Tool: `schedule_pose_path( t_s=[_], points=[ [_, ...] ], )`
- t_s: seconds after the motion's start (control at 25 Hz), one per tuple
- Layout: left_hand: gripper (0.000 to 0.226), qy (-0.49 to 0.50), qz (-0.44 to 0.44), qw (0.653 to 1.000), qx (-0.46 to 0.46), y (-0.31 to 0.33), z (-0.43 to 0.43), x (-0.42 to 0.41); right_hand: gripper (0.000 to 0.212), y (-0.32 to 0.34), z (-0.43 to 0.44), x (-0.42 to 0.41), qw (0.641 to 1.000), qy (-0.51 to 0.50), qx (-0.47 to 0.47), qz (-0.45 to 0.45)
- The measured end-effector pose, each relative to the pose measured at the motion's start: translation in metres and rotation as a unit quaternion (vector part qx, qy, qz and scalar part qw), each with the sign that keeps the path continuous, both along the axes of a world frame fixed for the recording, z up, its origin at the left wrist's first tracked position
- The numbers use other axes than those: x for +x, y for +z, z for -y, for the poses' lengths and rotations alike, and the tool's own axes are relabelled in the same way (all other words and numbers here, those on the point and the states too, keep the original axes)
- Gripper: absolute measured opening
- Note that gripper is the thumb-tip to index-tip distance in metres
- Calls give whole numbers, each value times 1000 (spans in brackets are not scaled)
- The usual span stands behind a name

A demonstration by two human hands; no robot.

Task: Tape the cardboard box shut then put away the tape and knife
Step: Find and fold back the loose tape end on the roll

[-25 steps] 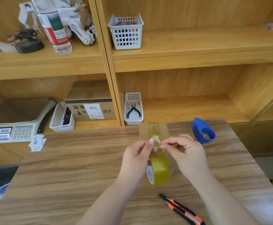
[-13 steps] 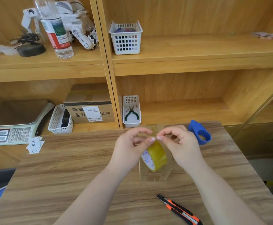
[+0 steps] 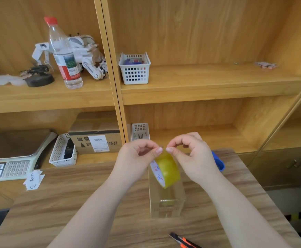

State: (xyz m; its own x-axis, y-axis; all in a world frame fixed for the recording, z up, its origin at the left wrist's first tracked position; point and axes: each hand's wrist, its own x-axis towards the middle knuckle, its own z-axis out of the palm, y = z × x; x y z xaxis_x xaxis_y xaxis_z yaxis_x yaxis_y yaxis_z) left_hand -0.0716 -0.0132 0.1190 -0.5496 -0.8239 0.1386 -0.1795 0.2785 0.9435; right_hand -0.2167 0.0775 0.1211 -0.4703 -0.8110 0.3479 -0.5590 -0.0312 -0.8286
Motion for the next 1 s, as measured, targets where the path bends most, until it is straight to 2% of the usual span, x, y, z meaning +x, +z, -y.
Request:
schedule_pose_path(
  t_s=[0.28, 0.4, 0.68, 0.8, 1.0],
  points=[
    [10, -43, -24, 999, -17, 65, -4, -4, 24, 58, -6, -5, 998, 21, -59, 12],
    [12, -50, -22, 997, -55, 88, -5, -3, 22, 79, -6, -2, 998, 16, -63, 6],
    [12, -34, -17, 994, -106, 122, -9, 4, 14, 109, -4, 3, 994, 30, -98, -30],
    [14, -12, -16, 991, -134, 126, -10, 6, 9, 122, 3, 6, 994, 64, -87, -8],
    [14, 3, -96, 995, -13, 124, -5, 8, 9, 138, 11, 11, 993, 87, -76, -6]
  ],
)
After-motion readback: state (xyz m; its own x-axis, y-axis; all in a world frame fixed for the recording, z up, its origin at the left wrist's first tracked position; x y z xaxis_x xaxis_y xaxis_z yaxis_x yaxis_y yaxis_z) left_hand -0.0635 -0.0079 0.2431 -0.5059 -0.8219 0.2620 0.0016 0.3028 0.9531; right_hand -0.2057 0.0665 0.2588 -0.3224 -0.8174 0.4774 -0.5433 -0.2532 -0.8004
